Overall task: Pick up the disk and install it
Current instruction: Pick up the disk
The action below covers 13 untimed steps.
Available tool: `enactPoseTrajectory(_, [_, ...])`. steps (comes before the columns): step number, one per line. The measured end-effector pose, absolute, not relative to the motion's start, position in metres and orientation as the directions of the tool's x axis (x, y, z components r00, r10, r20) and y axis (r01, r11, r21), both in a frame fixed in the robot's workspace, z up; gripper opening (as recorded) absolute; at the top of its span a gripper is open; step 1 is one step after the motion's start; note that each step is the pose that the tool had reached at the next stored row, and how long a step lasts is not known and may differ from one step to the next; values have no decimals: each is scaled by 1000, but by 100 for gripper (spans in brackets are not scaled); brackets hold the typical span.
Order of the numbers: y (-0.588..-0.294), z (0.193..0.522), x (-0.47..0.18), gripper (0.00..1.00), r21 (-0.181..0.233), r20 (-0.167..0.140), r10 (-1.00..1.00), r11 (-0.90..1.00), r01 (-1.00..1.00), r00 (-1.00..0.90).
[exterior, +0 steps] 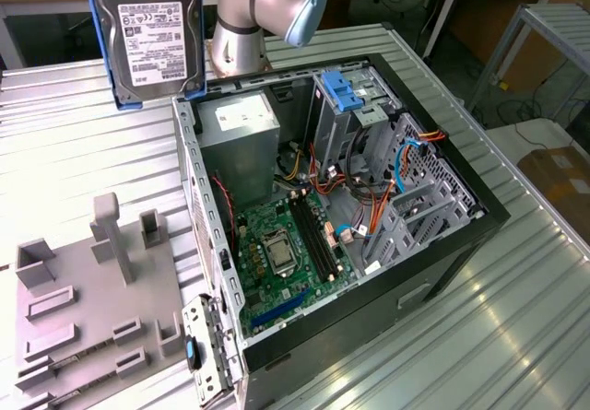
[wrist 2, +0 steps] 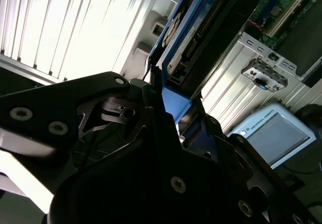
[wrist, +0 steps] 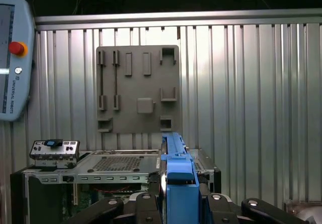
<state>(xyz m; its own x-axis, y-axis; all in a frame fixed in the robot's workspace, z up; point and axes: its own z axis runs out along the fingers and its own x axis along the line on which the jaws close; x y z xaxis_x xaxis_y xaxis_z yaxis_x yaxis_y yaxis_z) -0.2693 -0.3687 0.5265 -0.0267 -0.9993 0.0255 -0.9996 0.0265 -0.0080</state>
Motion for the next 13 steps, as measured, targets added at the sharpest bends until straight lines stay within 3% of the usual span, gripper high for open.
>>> enactPoseTrajectory(13, [-369,526,-239,37,-8,25,-999,27,-1000,-27])
